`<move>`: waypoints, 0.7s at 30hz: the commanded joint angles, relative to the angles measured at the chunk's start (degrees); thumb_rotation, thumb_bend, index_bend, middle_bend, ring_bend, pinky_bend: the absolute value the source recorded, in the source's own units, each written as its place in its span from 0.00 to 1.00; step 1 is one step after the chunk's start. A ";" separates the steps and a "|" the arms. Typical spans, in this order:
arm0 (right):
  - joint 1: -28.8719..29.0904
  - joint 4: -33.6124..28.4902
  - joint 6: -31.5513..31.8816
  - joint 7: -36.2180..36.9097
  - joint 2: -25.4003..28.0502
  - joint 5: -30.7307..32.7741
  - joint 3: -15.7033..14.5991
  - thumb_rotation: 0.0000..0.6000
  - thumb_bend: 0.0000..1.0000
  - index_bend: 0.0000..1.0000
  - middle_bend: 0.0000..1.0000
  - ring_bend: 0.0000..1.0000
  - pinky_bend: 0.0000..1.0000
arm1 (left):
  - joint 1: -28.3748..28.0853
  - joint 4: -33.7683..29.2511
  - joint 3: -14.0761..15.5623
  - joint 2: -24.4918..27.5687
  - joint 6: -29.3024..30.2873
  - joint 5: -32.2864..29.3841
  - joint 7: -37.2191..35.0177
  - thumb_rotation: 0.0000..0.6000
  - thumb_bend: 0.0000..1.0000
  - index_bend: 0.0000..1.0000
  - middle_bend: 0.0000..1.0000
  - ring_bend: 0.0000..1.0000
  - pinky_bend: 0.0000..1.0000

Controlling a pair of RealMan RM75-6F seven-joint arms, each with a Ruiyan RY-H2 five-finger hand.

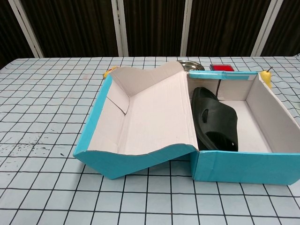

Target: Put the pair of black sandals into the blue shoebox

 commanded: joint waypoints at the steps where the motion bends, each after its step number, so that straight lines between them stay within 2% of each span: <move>1: 0.87 4.22 -3.23 0.28 -2.12 -0.06 -0.38 1.00 0.11 0.00 0.00 0.00 0.00 | -0.42 1.14 -0.77 -0.43 -0.97 -1.58 0.51 1.00 0.50 0.16 0.03 0.00 0.12; 11: 0.95 11.70 -5.69 -2.44 -6.02 -0.46 -2.96 1.00 0.11 0.00 0.00 0.00 0.00 | -0.69 2.42 -1.10 -0.91 -1.43 -2.34 1.13 1.00 0.50 0.16 0.03 0.00 0.12; 21: 0.31 17.69 -10.98 2.64 -8.74 -1.08 -2.91 1.00 0.11 0.02 0.00 0.00 0.00 | -0.90 1.82 -1.11 -1.75 -1.32 -2.99 4.34 1.00 0.50 0.16 0.03 0.00 0.12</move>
